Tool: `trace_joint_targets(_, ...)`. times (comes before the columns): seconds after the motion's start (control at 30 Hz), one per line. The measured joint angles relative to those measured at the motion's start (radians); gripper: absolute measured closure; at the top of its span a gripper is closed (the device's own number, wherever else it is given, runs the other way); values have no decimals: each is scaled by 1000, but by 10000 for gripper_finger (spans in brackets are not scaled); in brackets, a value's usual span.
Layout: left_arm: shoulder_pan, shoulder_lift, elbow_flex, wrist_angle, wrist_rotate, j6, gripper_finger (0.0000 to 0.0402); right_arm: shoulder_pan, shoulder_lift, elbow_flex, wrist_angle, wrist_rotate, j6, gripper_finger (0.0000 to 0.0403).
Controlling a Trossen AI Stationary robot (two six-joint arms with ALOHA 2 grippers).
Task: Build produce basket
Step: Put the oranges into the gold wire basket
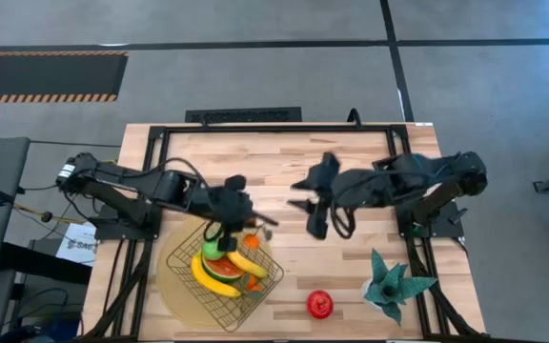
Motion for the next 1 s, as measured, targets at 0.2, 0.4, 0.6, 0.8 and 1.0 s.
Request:
trace_joint_targets(0.2, -148, 7, 0, -114, 3, -209, 340, -51, 0, 90, -261, 54, 64, 216)
trace_joint_targets(0.4, -277, 8, -77, -131, -30, -471, 340, -94, -6, 94, -316, 52, 66, 228)
trace_joint_targets(0.6, -333, 19, -240, -98, -57, -702, 340, -95, -6, 94, -315, 38, 40, 226)
trace_joint_targets(0.8, -341, 24, -323, 8, -74, -736, 340, -94, -6, 94, -317, 25, 38, 223)
trace_joint_targets(1.0, -339, 24, -372, 26, -66, -779, 340, -94, -6, 94, -338, 22, 38, 226)
